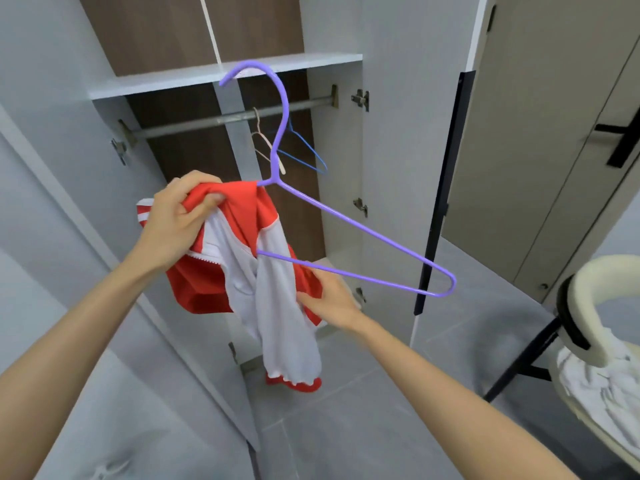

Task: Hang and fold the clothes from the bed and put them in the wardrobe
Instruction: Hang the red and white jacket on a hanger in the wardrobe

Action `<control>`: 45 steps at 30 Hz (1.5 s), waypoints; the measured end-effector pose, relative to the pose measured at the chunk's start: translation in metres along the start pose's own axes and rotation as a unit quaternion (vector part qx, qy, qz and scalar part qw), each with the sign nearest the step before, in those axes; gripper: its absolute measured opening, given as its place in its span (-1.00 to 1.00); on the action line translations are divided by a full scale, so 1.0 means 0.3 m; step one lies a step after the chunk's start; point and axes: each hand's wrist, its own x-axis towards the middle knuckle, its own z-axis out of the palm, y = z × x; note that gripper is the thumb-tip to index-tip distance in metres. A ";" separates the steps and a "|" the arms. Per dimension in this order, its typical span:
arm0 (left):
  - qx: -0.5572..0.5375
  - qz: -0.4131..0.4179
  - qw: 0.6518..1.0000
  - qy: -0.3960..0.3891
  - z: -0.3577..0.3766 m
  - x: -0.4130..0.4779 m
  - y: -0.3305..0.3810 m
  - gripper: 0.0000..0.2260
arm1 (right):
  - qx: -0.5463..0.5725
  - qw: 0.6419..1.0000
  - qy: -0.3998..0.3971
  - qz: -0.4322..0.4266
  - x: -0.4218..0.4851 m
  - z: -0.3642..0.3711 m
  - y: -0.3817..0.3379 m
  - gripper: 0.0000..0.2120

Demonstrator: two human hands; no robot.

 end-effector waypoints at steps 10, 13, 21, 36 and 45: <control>-0.010 -0.106 0.993 0.049 -0.038 -0.074 -0.174 -0.76 | -0.063 0.996 0.055 -0.024 0.081 0.022 0.058 -0.83; 0.032 -0.124 0.992 0.000 -0.046 -0.118 -0.255 -0.69 | -0.055 0.994 0.078 -0.052 0.086 -0.091 0.074 -0.86; 0.133 -0.137 0.977 -0.098 0.071 -0.134 -0.340 -0.83 | -0.189 0.982 -0.007 0.016 0.059 -0.275 0.032 -0.64; -0.088 -0.367 0.889 -0.260 0.314 -0.197 -0.237 -0.68 | -0.235 0.936 0.102 0.241 -0.099 -0.390 -0.054 -0.85; -0.190 -0.251 0.843 -0.435 0.446 -0.235 -0.099 -0.79 | -0.062 0.909 0.395 0.121 -0.369 -0.409 -0.052 -0.72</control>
